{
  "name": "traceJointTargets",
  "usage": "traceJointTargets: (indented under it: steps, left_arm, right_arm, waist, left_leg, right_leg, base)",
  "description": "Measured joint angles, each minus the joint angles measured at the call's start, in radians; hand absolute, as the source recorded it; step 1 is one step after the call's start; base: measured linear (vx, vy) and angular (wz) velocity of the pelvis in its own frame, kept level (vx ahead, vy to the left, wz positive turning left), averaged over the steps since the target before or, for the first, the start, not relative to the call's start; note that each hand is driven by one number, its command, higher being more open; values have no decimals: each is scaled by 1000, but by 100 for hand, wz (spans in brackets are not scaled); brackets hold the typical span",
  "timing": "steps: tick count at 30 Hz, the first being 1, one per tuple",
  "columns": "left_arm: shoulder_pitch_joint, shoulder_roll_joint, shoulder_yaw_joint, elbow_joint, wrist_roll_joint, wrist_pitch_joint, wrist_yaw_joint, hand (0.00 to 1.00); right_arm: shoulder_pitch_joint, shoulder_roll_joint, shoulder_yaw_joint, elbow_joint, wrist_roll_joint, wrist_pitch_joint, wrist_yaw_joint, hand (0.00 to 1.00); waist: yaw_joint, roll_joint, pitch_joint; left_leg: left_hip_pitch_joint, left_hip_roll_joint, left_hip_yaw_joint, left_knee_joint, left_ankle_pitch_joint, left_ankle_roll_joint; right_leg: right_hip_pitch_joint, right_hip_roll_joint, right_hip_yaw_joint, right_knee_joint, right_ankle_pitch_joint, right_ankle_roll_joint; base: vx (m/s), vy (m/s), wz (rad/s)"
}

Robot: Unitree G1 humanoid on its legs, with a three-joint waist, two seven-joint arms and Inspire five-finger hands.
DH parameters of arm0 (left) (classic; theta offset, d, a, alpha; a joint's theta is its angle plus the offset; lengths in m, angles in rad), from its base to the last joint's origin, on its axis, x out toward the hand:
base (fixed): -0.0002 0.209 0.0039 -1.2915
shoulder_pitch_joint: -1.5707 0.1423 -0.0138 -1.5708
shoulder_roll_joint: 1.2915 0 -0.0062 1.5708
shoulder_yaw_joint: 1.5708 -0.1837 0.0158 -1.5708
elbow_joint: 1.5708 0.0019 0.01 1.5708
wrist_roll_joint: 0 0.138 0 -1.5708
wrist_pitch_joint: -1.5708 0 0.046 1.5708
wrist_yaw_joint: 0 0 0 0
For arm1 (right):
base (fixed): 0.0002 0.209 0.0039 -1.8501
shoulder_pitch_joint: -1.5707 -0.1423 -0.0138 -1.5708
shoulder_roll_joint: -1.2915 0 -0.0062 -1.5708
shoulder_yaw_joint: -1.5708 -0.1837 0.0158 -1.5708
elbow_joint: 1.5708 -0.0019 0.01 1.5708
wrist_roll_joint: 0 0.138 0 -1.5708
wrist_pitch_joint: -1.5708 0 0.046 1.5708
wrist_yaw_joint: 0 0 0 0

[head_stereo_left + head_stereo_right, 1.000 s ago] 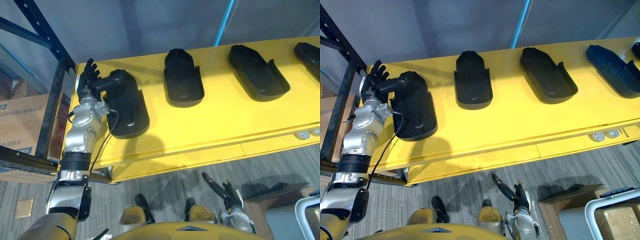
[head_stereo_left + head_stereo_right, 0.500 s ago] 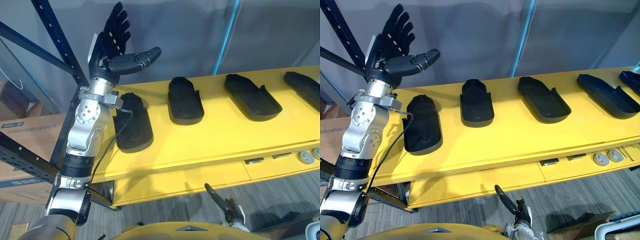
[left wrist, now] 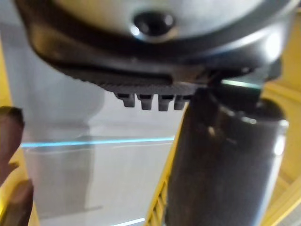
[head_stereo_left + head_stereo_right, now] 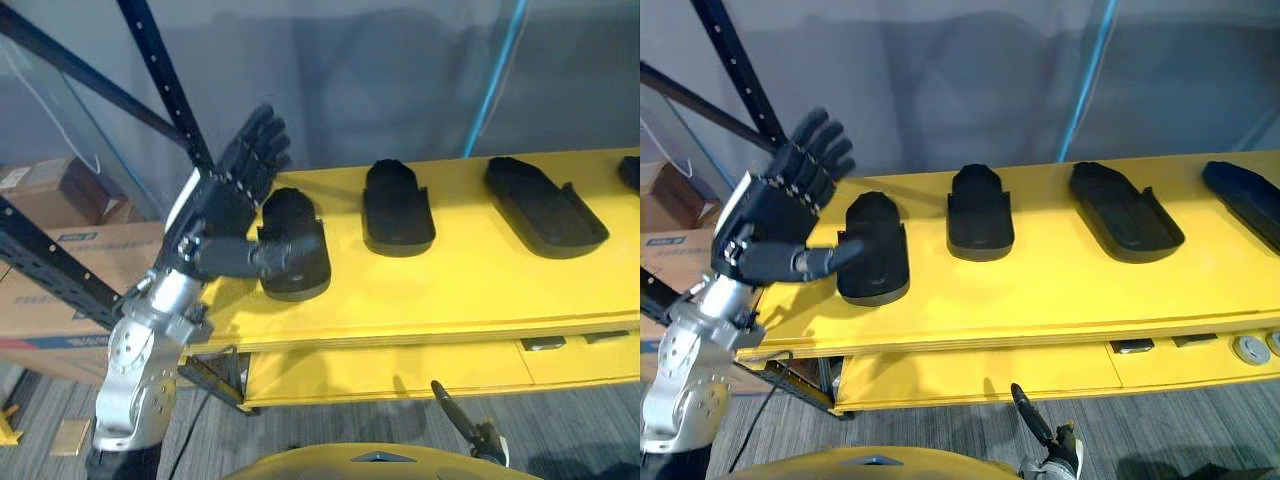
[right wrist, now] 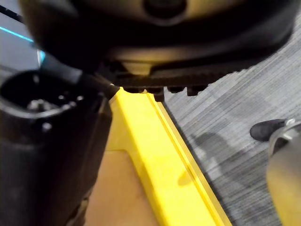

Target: Walk over and take three plastic housings, then place them on the shelf

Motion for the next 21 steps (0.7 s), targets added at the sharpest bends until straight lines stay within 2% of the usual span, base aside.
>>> traceJointTargets:
  steps: [1,5,8,11,16,21]
  left_arm:
    - [37,-2,5,0,-37,6,-83,100]
    - [75,-17,10,1,-92,50,-236,100]
    - [91,-18,11,20,-169,109,-317,100]
    - [126,-19,16,55,-176,152,-387,100]
    - [165,-20,11,145,-154,232,-434,100]
    - [192,-18,-19,224,-82,258,-400,100]
  right_arm:
    - [-1,0,1,10,0,-2,0,100]
    - [-4,-4,4,23,-1,-5,1,100]
    - [-5,-9,10,25,-1,-5,1,100]
    - [-13,-19,23,34,0,-5,1,100]
    - [-33,-36,53,41,2,-3,3,100]
    - [-54,-49,97,58,1,3,15,100]
  waist:
    - [4,-4,0]
    - [19,-6,-1]
    - [20,-4,-2]
    - [22,0,0]
    - [23,9,5]
    - [24,9,10]
  left_leg:
    - [-3,-1,-3,0,1,1]
    - [-4,-6,-10,-1,3,3]
    - [-15,-9,-18,-1,8,7]
    - [-21,-13,-20,-1,11,10]
    - [-33,-15,-22,-1,17,15]
    - [-37,-16,-11,-1,17,14]
  right_leg:
    - [0,-1,-6,0,1,2]
    - [1,-6,-9,-1,1,2]
    - [-2,-7,-24,-4,1,2]
    - [-3,-9,-32,-14,2,3]
    - [-11,-12,-39,-15,3,5]
    - [-18,-15,-36,-17,4,6]
  base:
    - [23,18,13]
    - [18,25,3]
    - [10,19,8]
    - [2,5,3]
    - [3,5,1]
    - [22,15,-2]
